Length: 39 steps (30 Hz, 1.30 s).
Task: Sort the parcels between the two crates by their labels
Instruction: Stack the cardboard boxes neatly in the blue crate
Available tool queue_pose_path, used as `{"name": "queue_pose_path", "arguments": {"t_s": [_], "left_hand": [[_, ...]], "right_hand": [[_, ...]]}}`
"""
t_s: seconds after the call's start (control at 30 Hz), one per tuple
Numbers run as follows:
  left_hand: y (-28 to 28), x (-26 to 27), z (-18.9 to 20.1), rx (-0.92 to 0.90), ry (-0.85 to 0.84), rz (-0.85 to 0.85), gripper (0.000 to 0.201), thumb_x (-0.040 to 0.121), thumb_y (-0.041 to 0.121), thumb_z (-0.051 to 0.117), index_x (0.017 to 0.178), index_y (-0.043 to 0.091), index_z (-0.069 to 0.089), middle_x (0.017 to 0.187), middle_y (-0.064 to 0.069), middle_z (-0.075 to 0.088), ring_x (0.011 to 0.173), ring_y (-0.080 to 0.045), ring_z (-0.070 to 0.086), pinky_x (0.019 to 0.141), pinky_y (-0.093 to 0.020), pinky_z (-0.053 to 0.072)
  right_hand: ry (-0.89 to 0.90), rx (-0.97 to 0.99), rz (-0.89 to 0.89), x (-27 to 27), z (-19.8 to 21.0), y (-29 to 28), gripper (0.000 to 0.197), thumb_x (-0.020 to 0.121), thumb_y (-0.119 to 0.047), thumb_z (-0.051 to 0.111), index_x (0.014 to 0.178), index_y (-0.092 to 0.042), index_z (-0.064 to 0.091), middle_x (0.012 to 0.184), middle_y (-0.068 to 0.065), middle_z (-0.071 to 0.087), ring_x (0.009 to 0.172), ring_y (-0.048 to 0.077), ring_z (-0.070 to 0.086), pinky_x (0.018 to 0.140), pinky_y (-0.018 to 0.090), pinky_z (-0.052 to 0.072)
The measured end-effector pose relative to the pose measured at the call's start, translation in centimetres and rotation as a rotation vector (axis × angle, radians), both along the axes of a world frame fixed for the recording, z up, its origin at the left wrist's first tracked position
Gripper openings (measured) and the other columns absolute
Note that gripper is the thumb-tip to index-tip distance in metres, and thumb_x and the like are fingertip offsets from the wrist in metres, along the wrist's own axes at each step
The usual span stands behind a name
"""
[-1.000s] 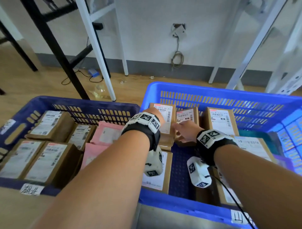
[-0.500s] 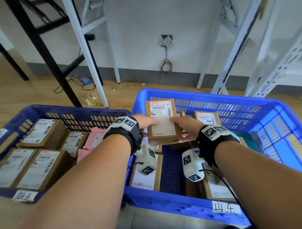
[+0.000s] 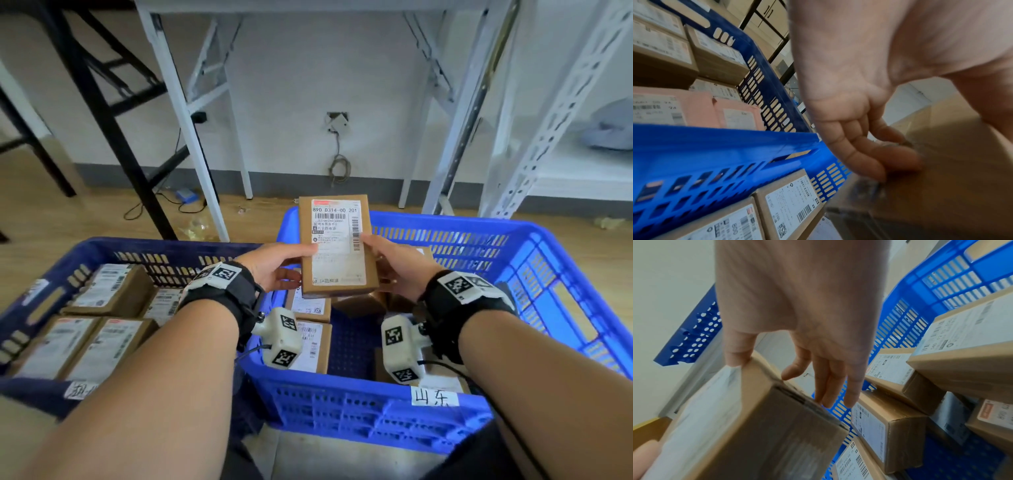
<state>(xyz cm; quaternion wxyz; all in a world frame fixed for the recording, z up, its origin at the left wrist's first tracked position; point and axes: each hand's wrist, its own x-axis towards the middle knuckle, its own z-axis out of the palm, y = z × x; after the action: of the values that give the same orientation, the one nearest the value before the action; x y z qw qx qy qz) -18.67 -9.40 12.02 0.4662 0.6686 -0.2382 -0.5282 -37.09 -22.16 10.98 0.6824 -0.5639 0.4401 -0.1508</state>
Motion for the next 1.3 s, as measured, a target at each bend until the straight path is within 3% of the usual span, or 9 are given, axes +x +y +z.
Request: {"name": "queue_pose_path", "arguments": {"t_s": [0.1,0.23,0.37,0.47,0.57,0.73,0.9,1.13,1.3], "left_hand": [[0.5,0.3,0.4,-0.021,-0.014,-0.032,0.028,0.088,0.027,0.066,0.112,0.013,0.066,0.092,0.002,0.071,0.066,-0.016,0.057,0.065,-0.023,0.048],[1.0,0.8,0.0,-0.025,-0.037,-0.031,0.052,0.072,0.028,0.076,0.119,0.009,0.065,0.113,-0.006,0.069,0.067,-0.019,0.059,0.073,-0.027,0.050],[0.7,0.7,-0.3,-0.033,-0.040,-0.003,0.057,0.062,0.030,0.075,0.114,0.008,0.067,0.107,-0.007,0.067,0.064,-0.017,0.053,0.066,-0.024,0.048],[0.3,0.9,-0.6,-0.054,-0.018,0.022,0.038,0.070,0.028,0.075,0.104,0.012,0.069,0.101,-0.005,0.068,0.064,-0.016,0.052,0.068,-0.025,0.046],[0.3,1.0,-0.5,-0.060,0.003,0.034,0.020,0.082,0.027,0.069,0.098,0.014,0.070,0.091,-0.001,0.070,0.059,-0.015,0.050,0.065,-0.024,0.048],[1.0,1.3,-0.2,-0.031,-0.033,0.051,0.047,0.062,0.039,0.073,0.103,0.016,0.070,0.086,0.003,0.066,0.043,-0.008,0.036,0.047,-0.017,0.042],[2.1,2.1,0.1,-0.028,-0.008,0.087,0.021,0.086,0.031,0.062,0.099,0.015,0.067,0.078,0.002,0.066,0.047,-0.009,0.027,0.049,-0.018,0.038],[3.0,3.3,-0.1,-0.025,-0.013,0.128,0.031,0.085,0.031,0.062,0.109,0.012,0.066,0.088,0.000,0.066,0.049,-0.009,0.031,0.044,-0.016,0.039],[2.6,3.4,-0.7,0.003,-0.026,0.083,0.032,0.085,0.032,0.062,0.110,0.012,0.065,0.079,0.002,0.064,0.048,-0.010,0.040,0.047,-0.018,0.044]], "right_hand": [[-0.035,-0.032,0.025,-0.3,0.3,0.2,0.043,0.082,-0.047,0.068,0.111,-0.015,0.065,0.093,0.004,0.074,0.092,0.021,0.068,0.089,0.040,0.051],[-0.045,-0.049,0.068,-0.6,0.0,0.4,0.045,0.081,-0.049,0.068,0.116,-0.021,0.061,0.101,0.002,0.071,0.093,0.018,0.064,0.086,0.038,0.050],[-0.048,-0.026,0.078,-0.2,-0.3,0.9,0.042,0.082,-0.047,0.067,0.115,-0.023,0.061,0.108,0.003,0.071,0.099,0.021,0.065,0.084,0.039,0.051],[-0.072,-0.042,0.034,0.2,-0.2,1.0,0.041,0.084,-0.044,0.067,0.117,-0.021,0.060,0.107,0.005,0.071,0.097,0.021,0.067,0.075,0.034,0.052],[-0.090,-0.049,0.008,0.4,-0.3,0.9,0.042,0.083,-0.043,0.068,0.116,-0.019,0.059,0.104,0.005,0.072,0.097,0.022,0.068,0.077,0.035,0.054],[-0.084,-0.040,0.028,1.0,-0.8,0.5,0.045,0.080,-0.046,0.071,0.113,-0.016,0.062,0.105,0.007,0.073,0.103,0.023,0.067,0.092,0.039,0.052],[-0.122,0.012,0.062,2.6,-1.0,1.3,0.043,0.080,-0.042,0.071,0.112,-0.015,0.064,0.098,0.004,0.075,0.100,0.022,0.068,0.091,0.040,0.053],[-0.137,0.024,0.075,3.8,-1.0,1.9,0.050,0.080,-0.040,0.072,0.120,-0.013,0.060,0.103,0.007,0.074,0.102,0.024,0.068,0.089,0.040,0.055],[-0.104,-0.003,0.066,3.8,-1.3,1.7,0.046,0.081,-0.041,0.071,0.117,-0.015,0.062,0.099,0.005,0.074,0.097,0.022,0.068,0.087,0.038,0.054]]}}
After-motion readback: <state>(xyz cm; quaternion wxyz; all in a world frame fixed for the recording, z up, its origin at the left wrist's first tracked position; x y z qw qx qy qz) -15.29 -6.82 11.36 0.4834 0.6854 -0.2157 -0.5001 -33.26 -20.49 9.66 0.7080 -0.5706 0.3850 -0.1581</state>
